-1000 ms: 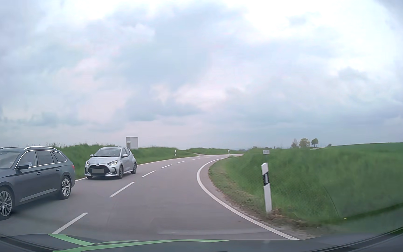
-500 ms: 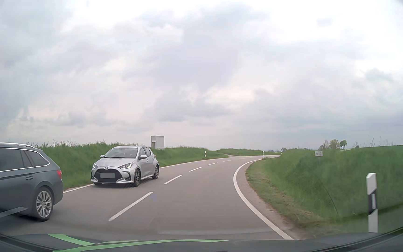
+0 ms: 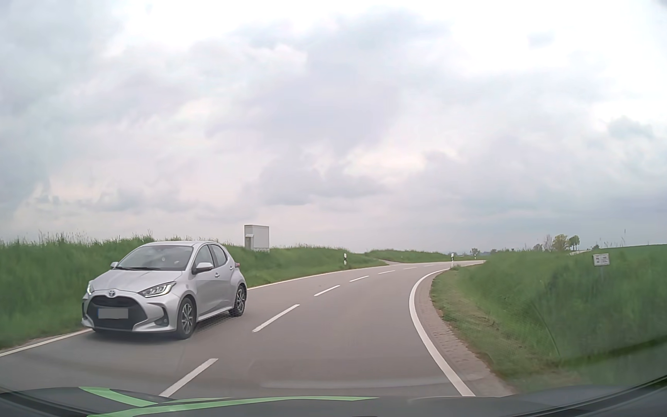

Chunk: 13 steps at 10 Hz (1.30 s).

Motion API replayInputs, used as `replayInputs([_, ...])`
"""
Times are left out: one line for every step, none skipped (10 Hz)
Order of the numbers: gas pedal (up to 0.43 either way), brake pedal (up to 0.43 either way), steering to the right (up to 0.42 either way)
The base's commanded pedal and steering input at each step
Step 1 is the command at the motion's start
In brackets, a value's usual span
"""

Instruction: Follow the waypoints while adhering to traffic rules and regulations

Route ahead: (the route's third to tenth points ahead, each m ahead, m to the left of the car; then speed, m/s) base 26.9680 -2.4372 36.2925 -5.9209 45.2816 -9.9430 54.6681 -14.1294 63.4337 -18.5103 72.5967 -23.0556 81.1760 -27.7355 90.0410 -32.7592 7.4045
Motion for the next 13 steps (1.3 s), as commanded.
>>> replayInputs([0.37,0.0,0.022])
replayInputs([0.37,0.0,0.03])
replayInputs([0.37,0.0,0.038])
replayInputs([0.37,0.0,0.045])
replayInputs([0.37,0.0,0.049])
replayInputs([0.37,0.0,0.05])
replayInputs([0.37,0.0,0.05])
replayInputs([0.37,0.0,0.049])
replayInputs([0.37,0.0,0.05])
replayInputs([0.37,0.0,0.049])
replayInputs([0.37,0.0,0.049])
replayInputs([0.37,0.0,0.05])
replayInputs([0.37,0.0,0.054])
